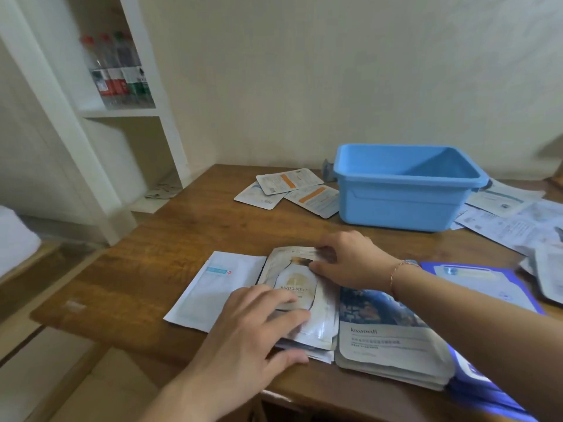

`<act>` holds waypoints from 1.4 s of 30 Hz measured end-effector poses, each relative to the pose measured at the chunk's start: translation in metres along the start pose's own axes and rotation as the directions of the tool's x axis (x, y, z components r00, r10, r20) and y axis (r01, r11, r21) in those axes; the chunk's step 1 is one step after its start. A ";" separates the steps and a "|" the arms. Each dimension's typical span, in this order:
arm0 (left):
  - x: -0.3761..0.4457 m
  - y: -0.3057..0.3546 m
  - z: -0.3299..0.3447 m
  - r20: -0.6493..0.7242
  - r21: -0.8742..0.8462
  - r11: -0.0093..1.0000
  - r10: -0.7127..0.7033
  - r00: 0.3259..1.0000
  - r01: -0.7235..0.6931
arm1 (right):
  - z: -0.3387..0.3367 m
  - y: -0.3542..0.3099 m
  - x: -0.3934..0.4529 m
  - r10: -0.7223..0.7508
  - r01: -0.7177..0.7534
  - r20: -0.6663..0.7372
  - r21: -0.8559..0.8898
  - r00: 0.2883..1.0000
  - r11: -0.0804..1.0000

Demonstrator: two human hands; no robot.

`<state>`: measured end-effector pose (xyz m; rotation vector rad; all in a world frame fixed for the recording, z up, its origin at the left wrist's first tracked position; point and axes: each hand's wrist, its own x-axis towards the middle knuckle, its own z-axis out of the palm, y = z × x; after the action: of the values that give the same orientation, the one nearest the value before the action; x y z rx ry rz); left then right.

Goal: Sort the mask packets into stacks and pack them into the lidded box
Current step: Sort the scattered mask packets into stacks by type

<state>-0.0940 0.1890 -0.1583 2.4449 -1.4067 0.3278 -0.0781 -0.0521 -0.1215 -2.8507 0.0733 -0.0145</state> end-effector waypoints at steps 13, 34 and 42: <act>0.016 -0.004 0.005 -0.033 -0.100 0.987 0.124 0.992 -0.127 | -0.007 0.012 -0.015 -0.020 0.023 -0.030 0.112 0.999 0.993; 0.311 0.236 0.095 0.214 -0.323 0.899 0.375 0.902 -0.297 | -0.084 0.273 -0.203 0.519 -0.587 -0.437 -0.026 0.734 0.809; 0.309 0.248 0.098 0.217 -0.467 0.883 0.163 0.962 -0.044 | -0.086 0.277 -0.193 0.377 -0.514 -0.410 -0.306 0.831 0.801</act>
<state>-0.1519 -0.2119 -0.1079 2.0712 -1.5114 -0.2817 -0.2863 -0.3318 -0.1186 -3.1198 0.9374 -0.4278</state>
